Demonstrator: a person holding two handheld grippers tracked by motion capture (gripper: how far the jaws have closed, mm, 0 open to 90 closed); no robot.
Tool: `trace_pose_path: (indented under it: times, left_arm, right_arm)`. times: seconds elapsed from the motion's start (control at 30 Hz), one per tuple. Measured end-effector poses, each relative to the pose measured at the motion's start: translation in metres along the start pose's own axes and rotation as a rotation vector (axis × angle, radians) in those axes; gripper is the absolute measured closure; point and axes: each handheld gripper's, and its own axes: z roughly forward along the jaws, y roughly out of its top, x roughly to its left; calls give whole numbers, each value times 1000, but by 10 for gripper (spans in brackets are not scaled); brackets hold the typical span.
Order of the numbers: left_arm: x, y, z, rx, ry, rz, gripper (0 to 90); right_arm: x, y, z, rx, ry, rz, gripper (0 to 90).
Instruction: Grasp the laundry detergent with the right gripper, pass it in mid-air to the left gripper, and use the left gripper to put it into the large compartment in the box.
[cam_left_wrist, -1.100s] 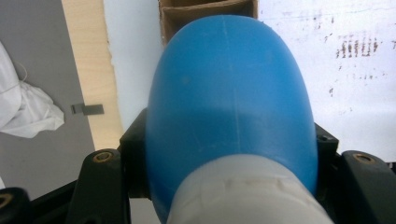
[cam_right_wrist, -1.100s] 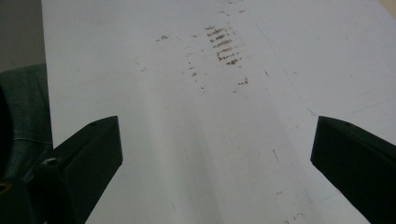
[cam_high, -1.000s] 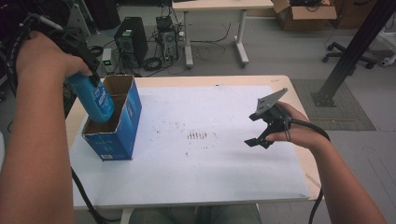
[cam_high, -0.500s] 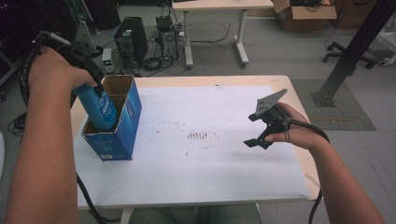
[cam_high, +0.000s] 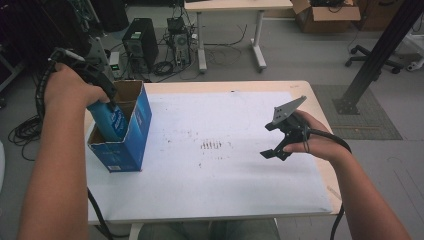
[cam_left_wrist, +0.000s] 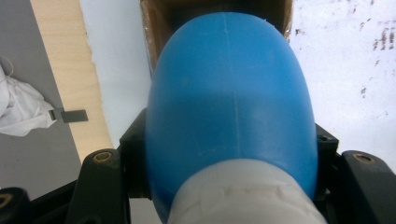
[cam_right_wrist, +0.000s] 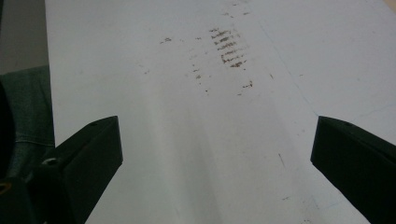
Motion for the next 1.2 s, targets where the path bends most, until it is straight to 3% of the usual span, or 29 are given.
trace_pose_path:
  times: [0.33,1.2]
  left_arm:
    - [1,2,24,12,-32,-8,383]
    - [1,8,73,56,-29,-10,382]
  right_arm:
    - [0,0,4,-2,7,0,23]
    - [3,-5,3,-3,6,5,23]
